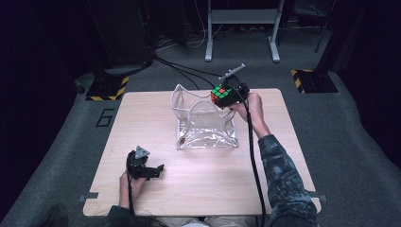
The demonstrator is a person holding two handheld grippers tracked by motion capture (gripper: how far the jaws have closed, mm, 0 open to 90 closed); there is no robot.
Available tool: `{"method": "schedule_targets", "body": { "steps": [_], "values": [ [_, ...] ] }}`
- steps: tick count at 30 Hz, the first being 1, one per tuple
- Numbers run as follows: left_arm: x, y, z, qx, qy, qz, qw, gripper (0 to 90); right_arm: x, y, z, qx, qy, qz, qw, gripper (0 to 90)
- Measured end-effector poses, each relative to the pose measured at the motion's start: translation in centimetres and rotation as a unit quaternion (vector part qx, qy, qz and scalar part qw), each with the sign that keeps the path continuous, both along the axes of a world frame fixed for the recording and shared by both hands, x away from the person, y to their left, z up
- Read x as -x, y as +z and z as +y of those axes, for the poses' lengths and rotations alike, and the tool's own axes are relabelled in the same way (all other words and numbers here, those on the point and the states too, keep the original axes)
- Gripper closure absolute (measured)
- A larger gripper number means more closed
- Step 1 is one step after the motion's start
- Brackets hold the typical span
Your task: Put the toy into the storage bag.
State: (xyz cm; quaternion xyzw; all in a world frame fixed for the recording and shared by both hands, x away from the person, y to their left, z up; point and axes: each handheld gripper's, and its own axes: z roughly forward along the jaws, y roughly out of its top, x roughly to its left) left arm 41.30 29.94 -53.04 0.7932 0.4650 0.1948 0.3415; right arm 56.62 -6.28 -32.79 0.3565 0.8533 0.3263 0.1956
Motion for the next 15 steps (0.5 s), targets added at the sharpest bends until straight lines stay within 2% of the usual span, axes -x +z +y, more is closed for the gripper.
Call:
{"method": "schedule_targets", "body": {
  "steps": [5,11,15],
  "values": [
    [0.0,0.0,0.0,0.002,0.001,0.000,1.0000,4.7,-0.6,-0.6,0.1,0.013,-0.011,-0.001,0.9999,33.1],
    [0.0,0.0,0.0,-0.001,0.000,0.001,1.0000,4.7,-1.0,-1.2,0.3,0.017,-0.026,0.011,0.9995,33.1],
    [0.0,0.0,0.0,0.002,0.001,0.000,1.0000,4.7,-1.4,-1.8,0.2,0.022,-0.035,0.010,0.9991,33.1]
  ]
}}
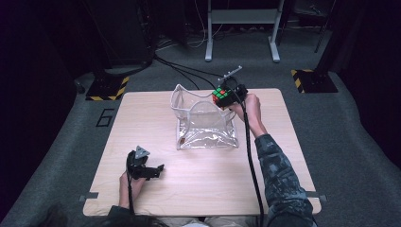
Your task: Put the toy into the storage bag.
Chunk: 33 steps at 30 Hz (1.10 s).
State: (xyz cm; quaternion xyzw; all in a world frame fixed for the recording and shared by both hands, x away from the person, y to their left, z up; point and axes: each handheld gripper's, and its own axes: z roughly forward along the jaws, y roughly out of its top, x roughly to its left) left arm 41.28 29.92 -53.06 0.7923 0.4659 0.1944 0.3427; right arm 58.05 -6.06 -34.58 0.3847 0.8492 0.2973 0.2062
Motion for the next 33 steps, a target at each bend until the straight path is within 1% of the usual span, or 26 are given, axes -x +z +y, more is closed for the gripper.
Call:
{"method": "schedule_targets", "body": {
  "steps": [1,2,3,4,5,6,9,10,11,14,17,18,19,20,21,22,23,25,28,29,33],
  "values": [
    [0.0,0.0,0.0,-0.001,0.000,0.001,1.0000,4.7,-0.1,-0.1,0.0,0.003,-0.001,-0.001,1.0000,33.1],
    [0.0,0.0,0.0,0.000,0.000,0.000,1.0000,4.7,-0.1,-0.2,0.0,0.005,-0.006,0.005,1.0000,33.1],
    [0.0,0.0,0.0,-0.001,0.000,0.001,1.0000,4.7,-0.3,-0.4,0.0,0.005,-0.004,0.002,1.0000,33.1],
    [0.0,0.0,0.0,0.000,0.000,0.000,1.0000,4.7,-0.3,-0.4,0.0,0.005,-0.009,0.009,0.9999,33.1],
    [0.0,0.0,0.0,0.000,0.000,0.000,1.0000,4.7,-0.4,-0.6,0.0,0.006,-0.005,0.008,0.9999,33.1],
    [0.0,0.0,0.0,0.000,0.000,0.000,1.0000,4.7,-0.5,-0.7,0.0,0.007,-0.009,0.013,0.9999,33.1],
    [0.0,0.0,0.0,0.000,0.000,0.000,1.0000,4.7,-0.7,-0.9,0.0,0.011,-0.008,0.012,0.9998,33.1],
    [0.0,0.0,0.0,0.000,0.000,0.000,1.0000,4.7,-0.7,-1.0,0.1,0.011,-0.017,0.015,0.9997,33.1],
    [0.0,0.0,0.0,0.000,0.000,0.000,1.0000,4.7,-0.8,-1.0,0.1,0.015,-0.014,0.012,0.9997,33.1],
    [0.0,0.0,0.0,-0.001,0.000,0.001,1.0000,4.7,-0.8,-1.2,0.3,0.023,-0.010,0.013,0.9996,33.1],
    [0.0,0.0,0.0,-0.001,0.000,0.001,1.0000,4.7,-0.8,-1.3,0.6,0.023,-0.015,0.029,0.9992,33.1],
    [0.0,0.0,0.0,0.000,0.000,0.000,1.0000,4.7,-0.8,-1.4,0.5,0.031,-0.009,0.033,0.9989,33.0],
    [0.0,0.0,0.0,0.000,0.000,0.000,1.0000,4.7,-0.9,-1.5,0.6,0.030,-0.005,0.036,0.9989,33.0],
    [0.0,0.0,0.0,0.000,0.000,0.000,1.0000,4.7,-0.9,-1.6,0.7,0.022,-0.010,0.040,0.9989,33.0],
    [0.0,0.0,0.0,-0.001,-0.001,0.000,1.0000,4.7,-0.9,-1.7,0.8,0.028,-0.006,0.041,0.9988,33.0],
    [0.0,0.0,0.0,0.000,0.000,0.000,1.0000,4.7,-0.9,-1.8,0.9,0.030,-0.009,0.039,0.9987,33.0],
    [0.0,0.0,0.0,0.000,0.000,0.000,1.0000,4.7,-1.0,-1.7,0.8,0.035,0.002,0.037,0.9987,33.0],
    [0.0,0.0,0.0,0.000,0.000,0.000,1.0000,4.7,-0.9,-1.7,1.0,0.032,0.002,0.040,0.9987,33.0],
    [0.0,0.0,0.0,0.000,0.000,0.000,1.0000,4.7,-0.9,-1.7,1.0,0.037,0.006,0.041,0.9985,32.9],
    [0.0,0.0,0.0,0.000,0.000,0.000,1.0000,4.7,-0.9,-1.7,1.0,0.035,0.003,0.043,0.9985,32.9],
    [0.0,0.0,0.0,0.000,0.000,0.000,1.0000,4.7,-1.0,-1.7,0.8,0.038,0.009,0.042,0.9984,32.8]
  ]
}}
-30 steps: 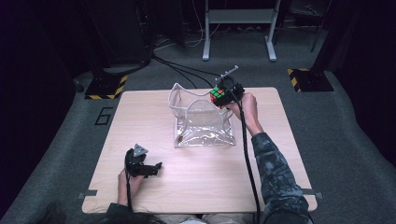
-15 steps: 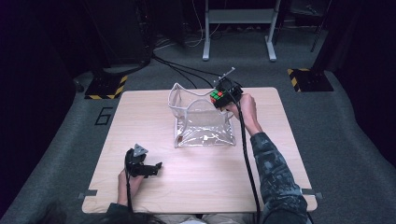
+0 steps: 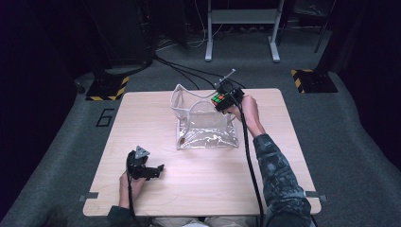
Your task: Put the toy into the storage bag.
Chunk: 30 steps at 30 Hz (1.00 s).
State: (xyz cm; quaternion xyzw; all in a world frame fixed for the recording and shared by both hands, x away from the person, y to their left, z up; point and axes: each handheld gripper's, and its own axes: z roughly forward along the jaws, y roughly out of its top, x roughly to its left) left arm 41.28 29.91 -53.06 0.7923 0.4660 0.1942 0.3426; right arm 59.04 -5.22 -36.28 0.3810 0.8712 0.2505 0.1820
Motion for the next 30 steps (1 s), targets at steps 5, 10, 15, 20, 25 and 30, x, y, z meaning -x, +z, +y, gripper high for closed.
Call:
{"method": "schedule_targets", "body": {
  "steps": [5,10,15,20,25,30],
  "values": [
    [0.0,0.0,0.0,0.000,0.000,0.000,1.0000,4.7,0.2,0.1,0.0,-0.012,-0.011,0.008,0.9998,29.7],
    [0.0,0.0,0.0,-0.002,-0.001,0.001,1.0000,4.6,0.5,0.6,-0.5,-0.027,-0.006,0.010,0.9996,17.2],
    [0.0,0.0,0.0,0.000,-0.001,0.000,1.0000,4.7,1.3,1.5,-1.1,-0.053,0.006,-0.006,0.9985,11.9],
    [0.0,0.0,0.0,-0.001,-0.001,-0.001,1.0000,4.7,2.7,2.5,-1.6,-0.059,0.019,-0.026,0.9977,5.9],
    [0.0,0.0,0.0,-0.002,-0.002,0.000,1.0000,4.7,4.1,3.0,-2.0,-0.055,0.031,-0.035,0.9974,2.4],
    [0.0,0.0,0.0,-0.001,-0.001,0.000,1.0000,4.6,5.5,3.5,-2.4,-0.055,0.036,-0.046,0.9968,0.8]
  ]
}}
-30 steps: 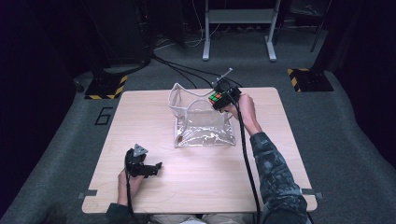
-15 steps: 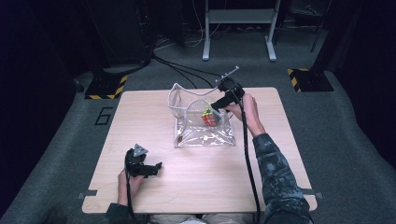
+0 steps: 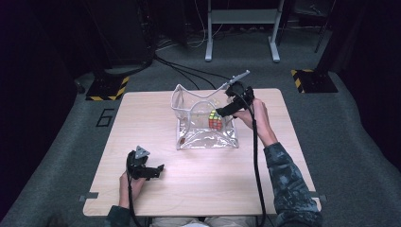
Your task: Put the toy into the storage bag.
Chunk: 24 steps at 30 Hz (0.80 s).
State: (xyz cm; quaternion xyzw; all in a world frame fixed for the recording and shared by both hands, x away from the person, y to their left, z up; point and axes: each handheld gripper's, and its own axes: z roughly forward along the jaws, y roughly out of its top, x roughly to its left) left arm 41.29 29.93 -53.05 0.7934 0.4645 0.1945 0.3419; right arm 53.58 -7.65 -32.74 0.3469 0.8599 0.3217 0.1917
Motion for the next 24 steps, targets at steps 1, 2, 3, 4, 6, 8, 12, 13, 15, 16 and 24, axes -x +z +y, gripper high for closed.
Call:
{"method": "schedule_targets", "body": {
  "steps": [1,2,3,4,6,8,12,13,15,16,24],
  "values": [
    [0.0,0.0,0.0,0.000,0.000,0.000,1.0000,4.6,0.3,0.1,-0.1,0.000,0.001,-0.005,1.0000,0.6],
    [0.0,0.0,0.0,0.000,0.000,0.000,1.0000,4.6,0.6,0.2,-0.1,0.002,0.003,-0.006,1.0000,0.5],
    [0.0,0.0,0.0,0.000,0.000,0.000,1.0000,4.6,0.9,0.2,-0.2,0.004,0.003,-0.009,0.9999,0.3],
    [0.0,0.0,0.0,0.000,0.000,0.000,1.0000,4.6,1.2,0.2,-0.2,0.004,0.001,-0.011,0.9999,0.0],
    [0.0,0.0,0.0,0.000,0.000,0.000,1.0000,4.6,1.8,0.2,-0.3,0.006,0.002,-0.018,0.9998,0.0],
    [0.0,0.0,0.0,0.000,0.000,0.000,1.0000,4.6,2.5,0.2,-0.4,0.005,-0.002,-0.018,0.9998,0.0],
    [0.0,0.0,0.0,0.000,0.000,0.000,1.0000,4.6,3.6,0.0,-0.6,0.007,0.001,-0.026,0.9996,0.0],
    [0.0,0.0,0.0,0.000,0.000,0.000,1.0000,4.6,3.8,-0.1,-0.6,0.007,0.003,-0.029,0.9996,0.0],
    [0.0,0.0,0.0,0.000,0.000,0.000,1.0000,4.6,4.2,-0.3,-0.7,0.008,0.004,-0.031,0.9995,0.0],
    [0.0,0.0,0.0,0.000,0.000,0.000,1.0000,4.6,4.4,-0.4,-0.8,0.009,0.004,-0.032,0.9994,0.0],
    [0.0,0.0,0.0,0.000,0.000,0.000,1.0000,4.6,6.2,-2.1,-1.1,0.011,0.002,-0.040,0.9991,0.2]
  ]
}}
